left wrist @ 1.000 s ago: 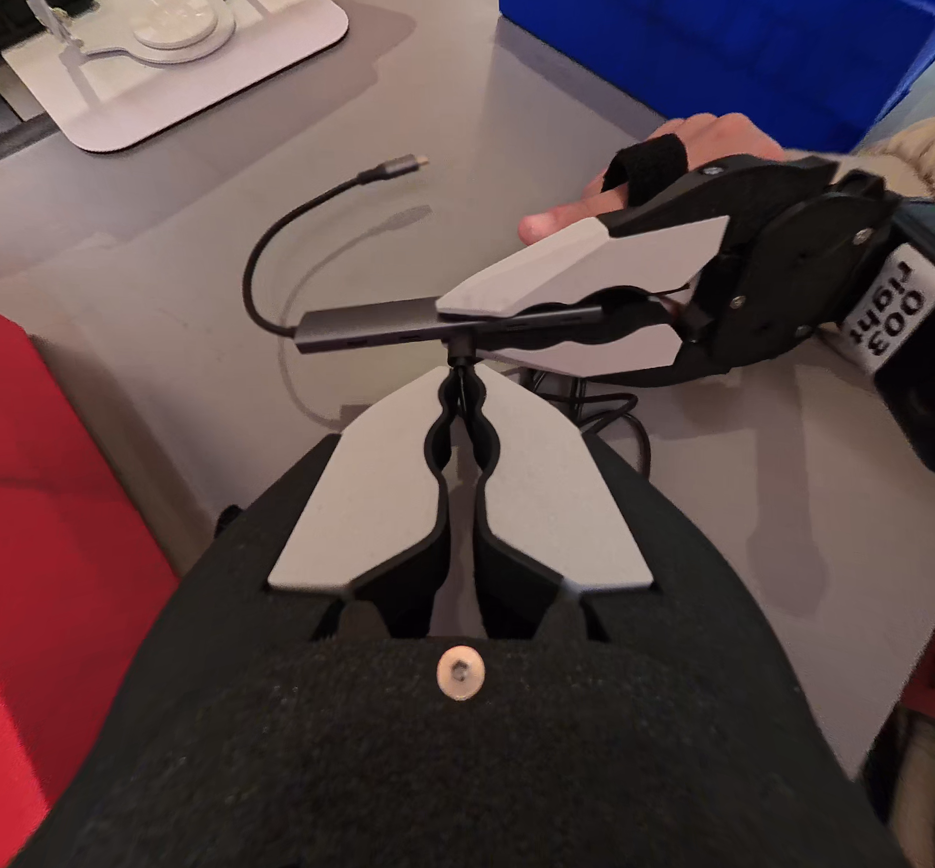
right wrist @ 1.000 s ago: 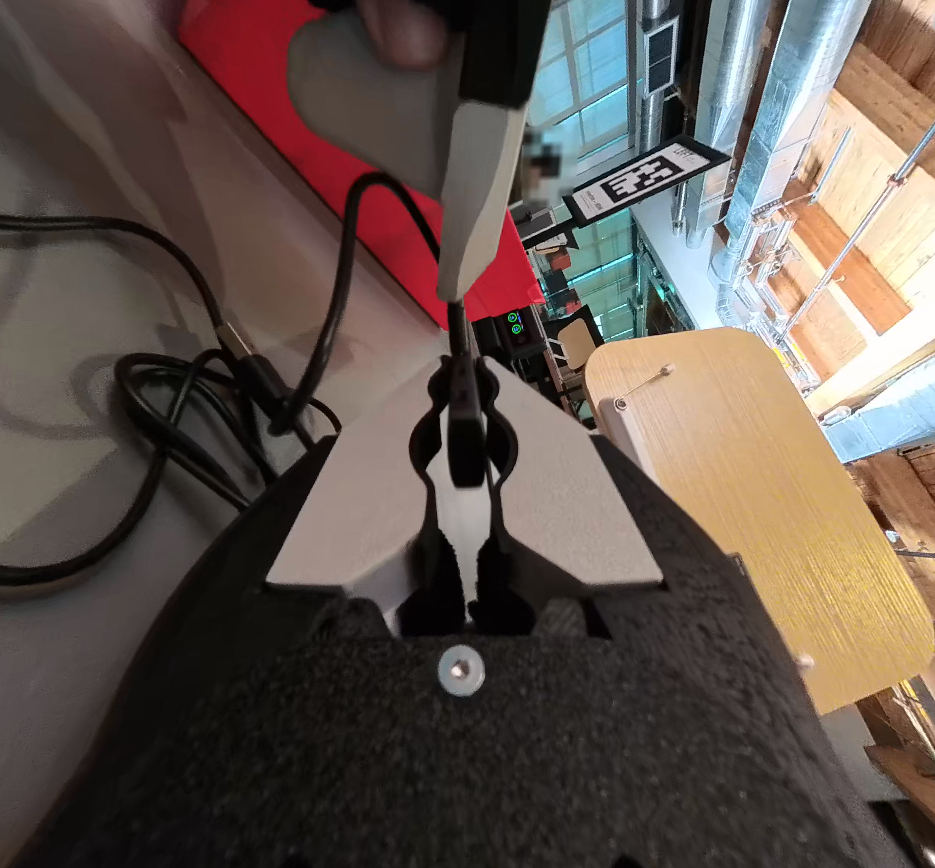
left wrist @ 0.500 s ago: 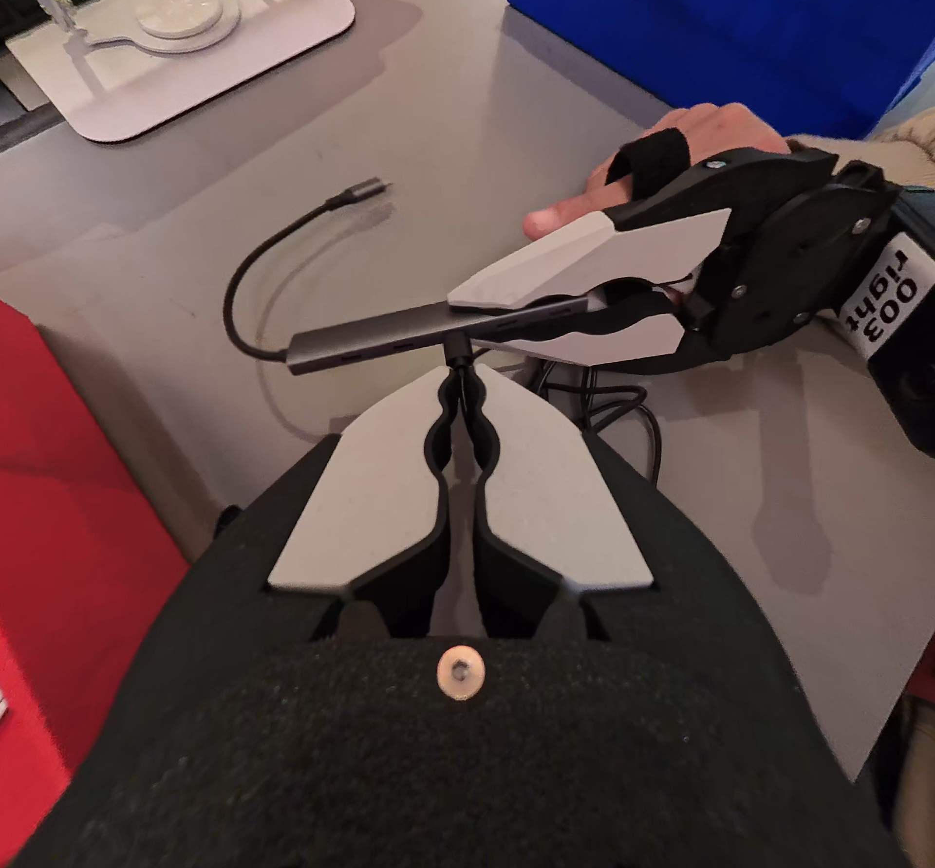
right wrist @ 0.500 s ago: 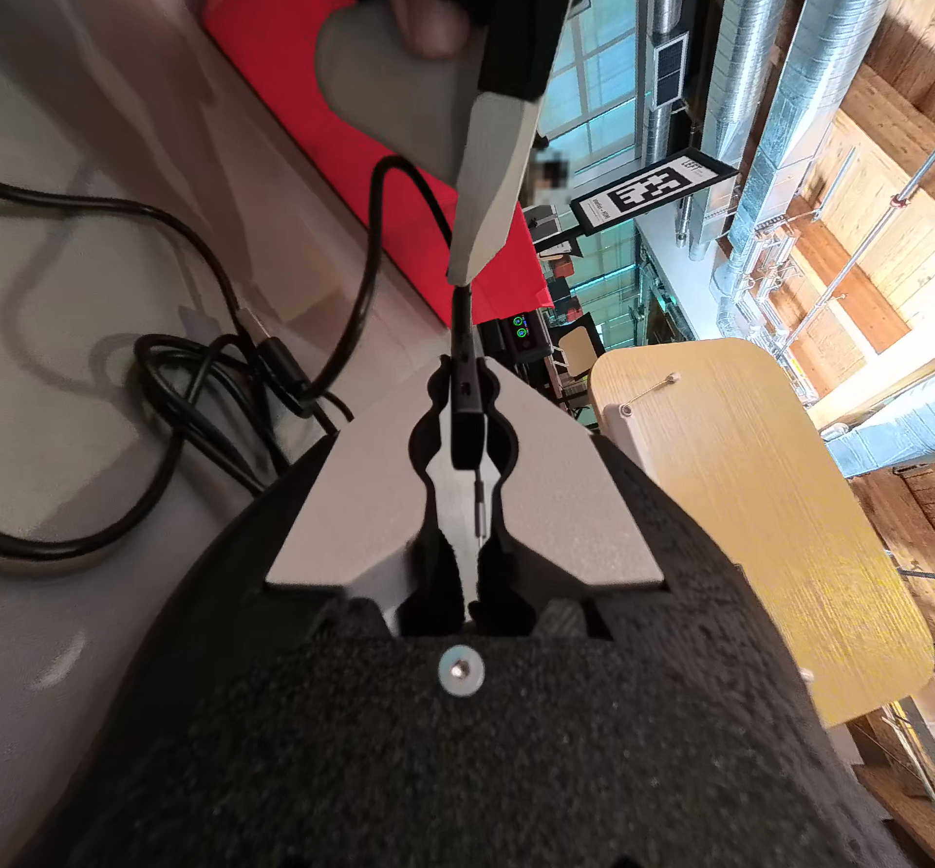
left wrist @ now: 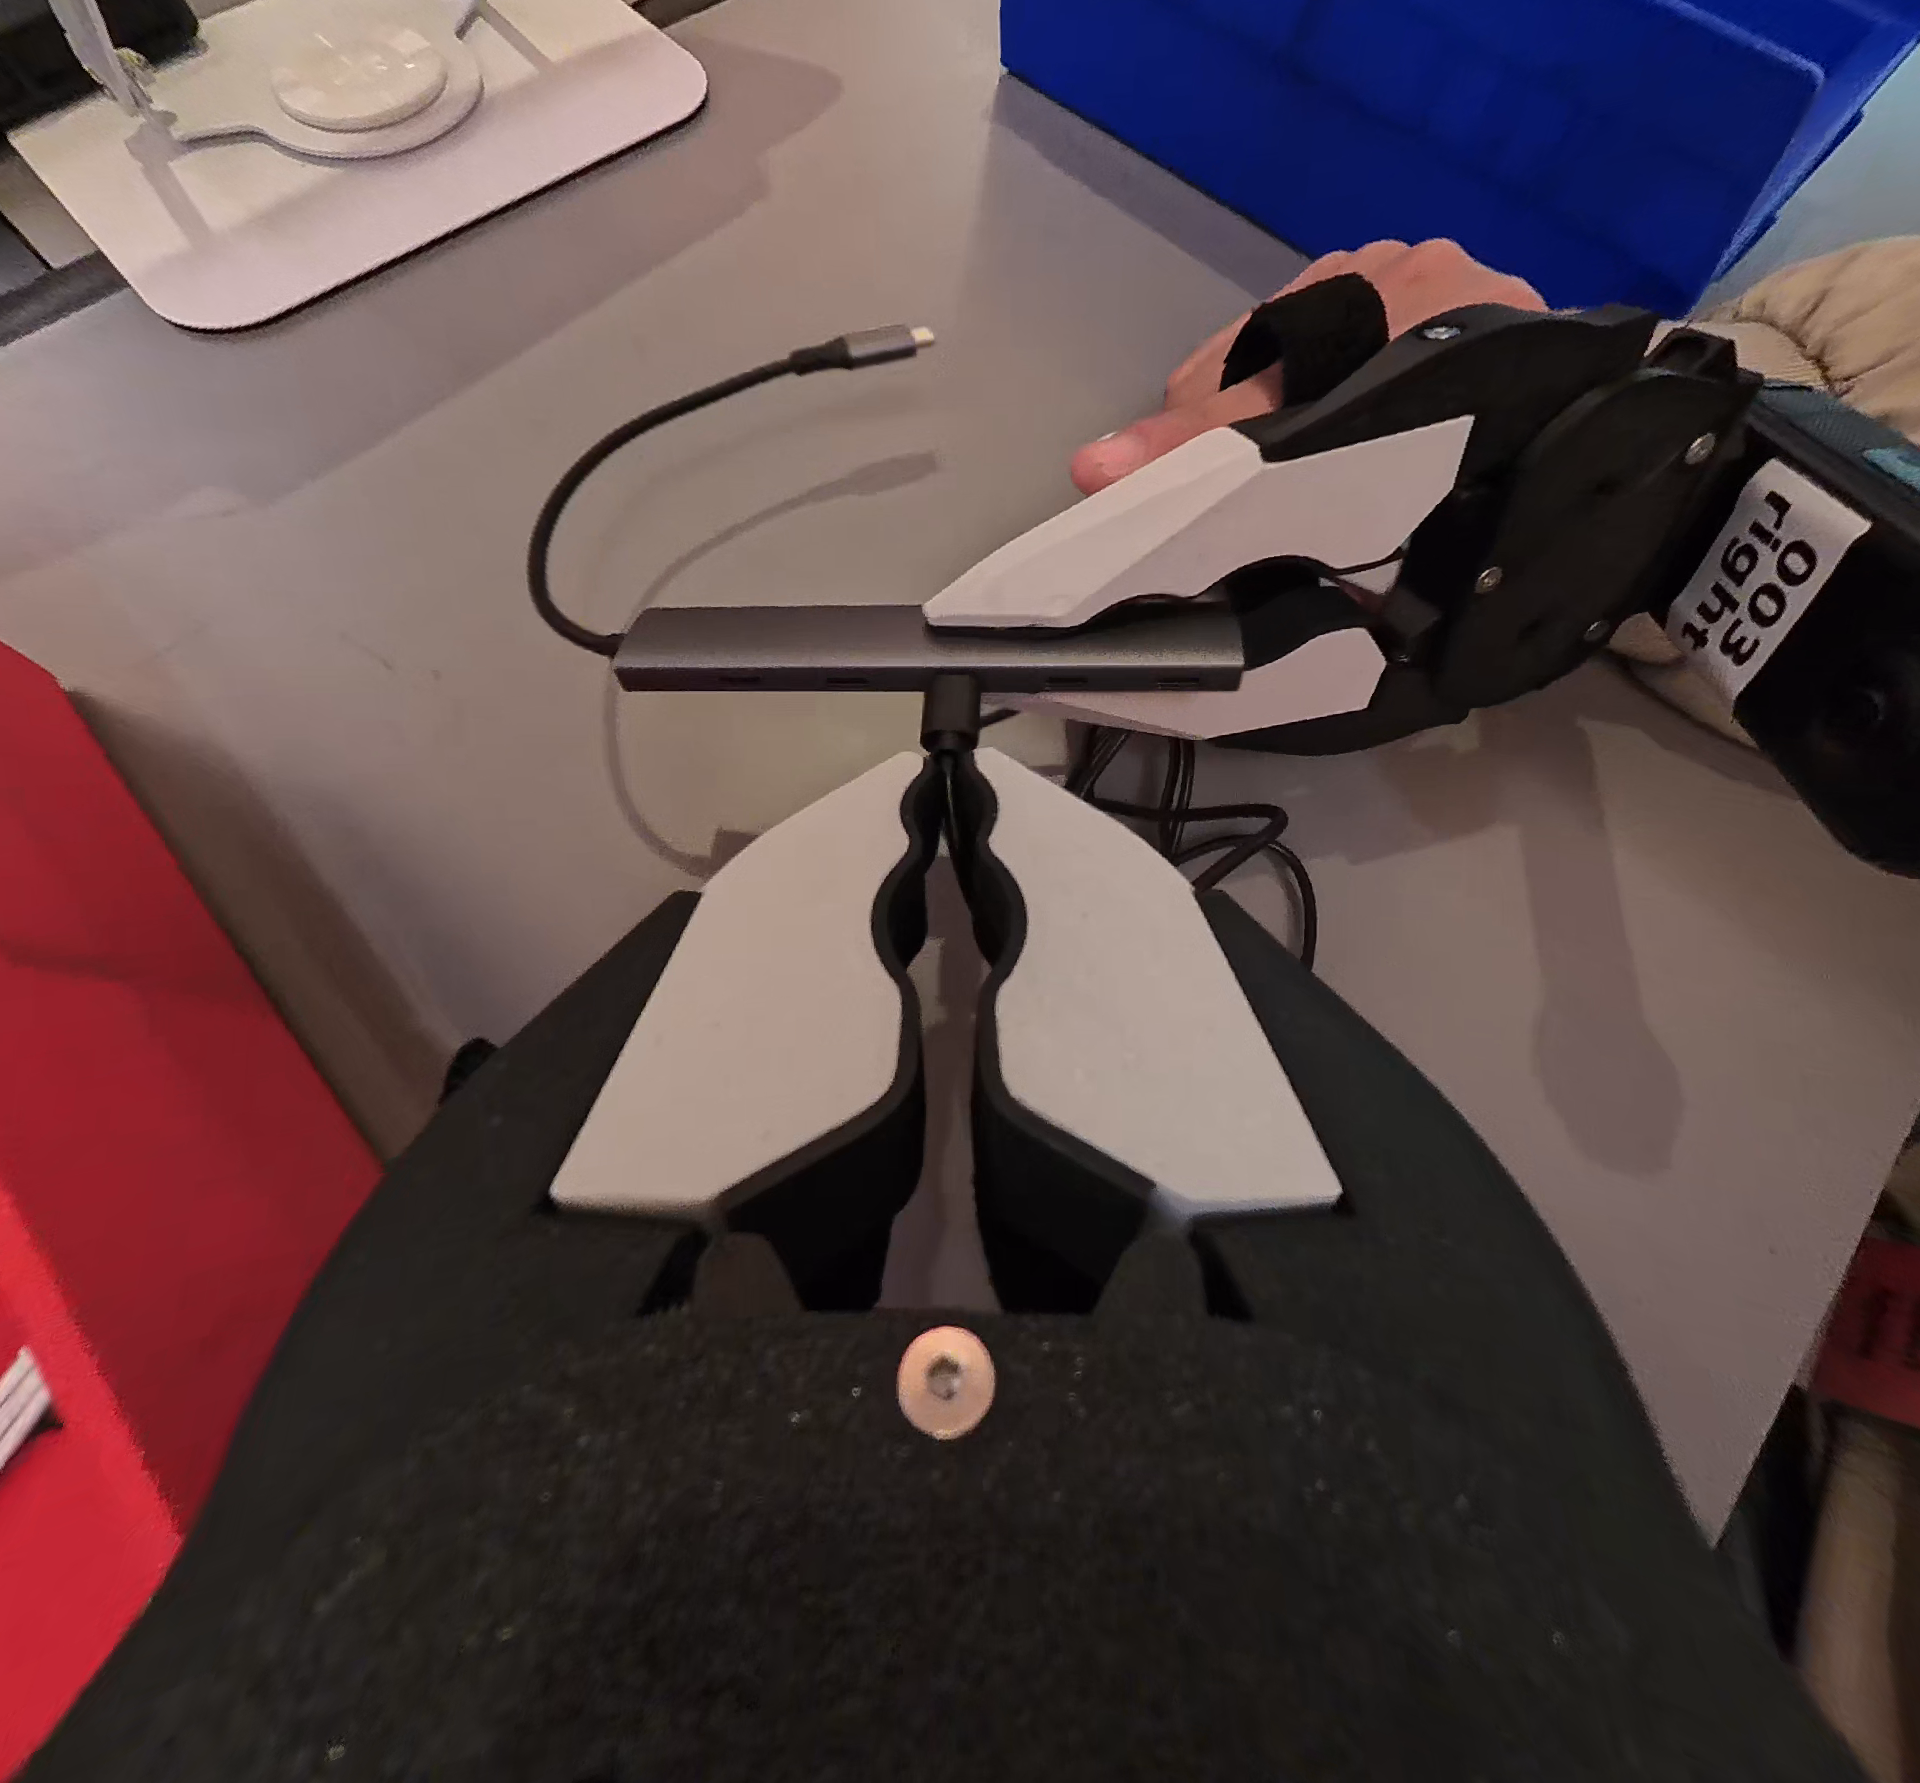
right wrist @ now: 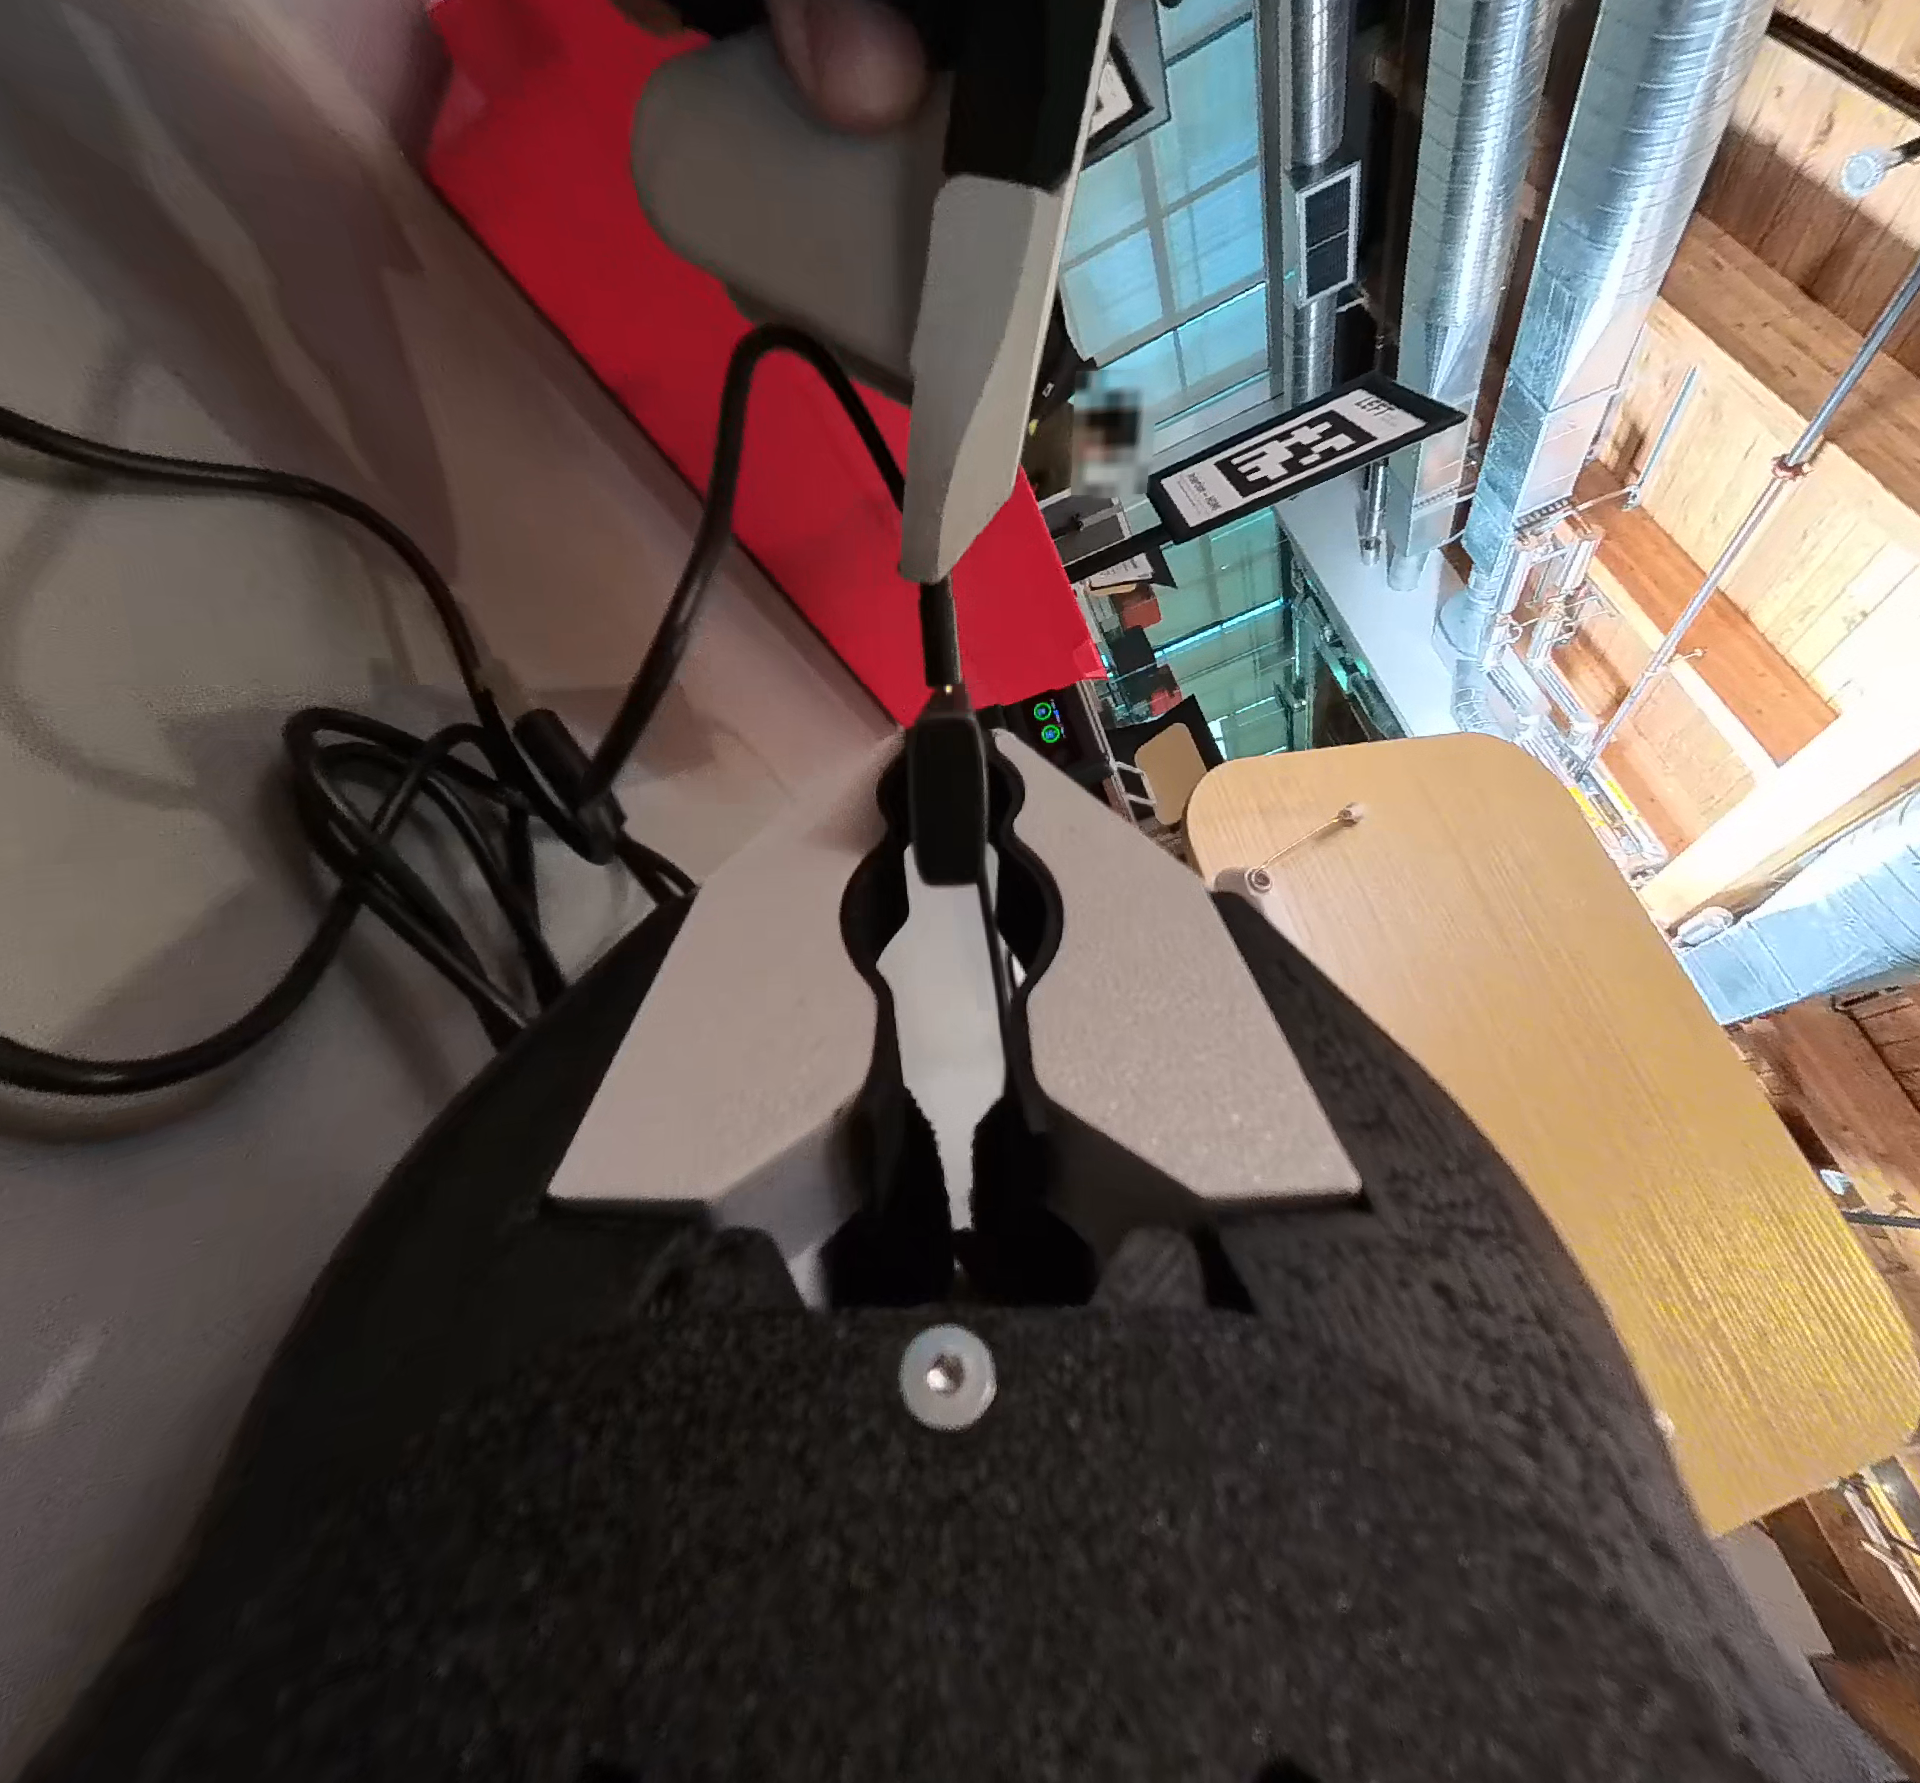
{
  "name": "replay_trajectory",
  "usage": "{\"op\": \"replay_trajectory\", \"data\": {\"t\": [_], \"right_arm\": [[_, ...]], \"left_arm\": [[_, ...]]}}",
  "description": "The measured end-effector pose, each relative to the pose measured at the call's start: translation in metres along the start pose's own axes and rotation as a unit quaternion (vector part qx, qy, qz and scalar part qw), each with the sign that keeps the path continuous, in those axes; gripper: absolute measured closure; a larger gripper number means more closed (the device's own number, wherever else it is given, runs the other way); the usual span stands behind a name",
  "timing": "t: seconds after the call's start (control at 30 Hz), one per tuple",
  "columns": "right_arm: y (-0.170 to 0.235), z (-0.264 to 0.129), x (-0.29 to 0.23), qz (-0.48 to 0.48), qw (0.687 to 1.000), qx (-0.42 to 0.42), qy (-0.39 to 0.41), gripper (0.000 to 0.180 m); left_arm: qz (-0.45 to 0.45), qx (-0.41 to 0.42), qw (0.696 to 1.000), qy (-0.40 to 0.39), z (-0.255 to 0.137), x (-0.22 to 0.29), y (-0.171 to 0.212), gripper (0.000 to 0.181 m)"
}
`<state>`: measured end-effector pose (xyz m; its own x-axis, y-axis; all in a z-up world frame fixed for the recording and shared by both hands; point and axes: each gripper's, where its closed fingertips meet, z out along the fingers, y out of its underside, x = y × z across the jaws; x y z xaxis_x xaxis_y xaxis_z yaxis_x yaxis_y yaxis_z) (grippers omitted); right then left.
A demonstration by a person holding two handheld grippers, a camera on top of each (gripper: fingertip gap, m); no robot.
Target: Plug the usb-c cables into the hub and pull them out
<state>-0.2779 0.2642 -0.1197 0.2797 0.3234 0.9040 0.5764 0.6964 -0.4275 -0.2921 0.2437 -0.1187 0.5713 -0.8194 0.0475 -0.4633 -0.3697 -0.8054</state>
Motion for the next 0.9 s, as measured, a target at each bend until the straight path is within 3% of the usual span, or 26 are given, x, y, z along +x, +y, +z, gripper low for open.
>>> {"op": "replay_trajectory", "data": {"t": [0.03, 0.27, 0.4, 0.5, 0.6, 0.7, 0.77, 0.9], "right_arm": [[0.001, 0.0, 0.001, -0.003, 1.0, -0.002, 0.002, 0.17], [-0.002, -0.002, 0.007, -0.004, 1.0, 0.006, 0.019, 0.17], [-0.003, -0.004, 0.011, -0.006, 0.999, 0.014, 0.03, 0.17], [-0.005, -0.004, 0.017, 0.011, 0.999, 0.018, 0.043, 0.17], [-0.004, -0.001, 0.015, 0.012, 0.999, 0.016, 0.039, 0.17], [-0.007, 0.002, 0.012, 0.002, 0.999, 0.018, 0.037, 0.17], [-0.007, 0.003, 0.01, 0.001, 0.999, 0.017, 0.033, 0.17], [-0.005, 0.003, 0.012, 0.016, 0.999, 0.015, 0.033, 0.17]], "left_arm": [[0.001, 0.002, 1.0, -0.004, 0.001, 0.001, -0.001, 0.179], [-0.04, 0.037, 0.999, 0.002, -0.006, 0.008, -0.009, 0.174], [-0.061, 0.094, 0.992, -0.05, -0.063, 0.009, -0.001, 0.16], [-0.093, 0.138, 0.974, -0.155, -0.122, -0.016, 0.04, 0.153], [-0.164, 0.154, 0.948, -0.227, -0.157, -0.04, 0.098, 0.152], [-0.221, 0.15, 0.943, -0.197, -0.167, -0.049, 0.111, 0.151], [-0.186, 0.126, 0.957, -0.181, -0.169, -0.057, 0.104, 0.148], [-0.121, 0.0, 0.973, -0.197, -0.169, -0.095, 0.099, 0.147]]}}
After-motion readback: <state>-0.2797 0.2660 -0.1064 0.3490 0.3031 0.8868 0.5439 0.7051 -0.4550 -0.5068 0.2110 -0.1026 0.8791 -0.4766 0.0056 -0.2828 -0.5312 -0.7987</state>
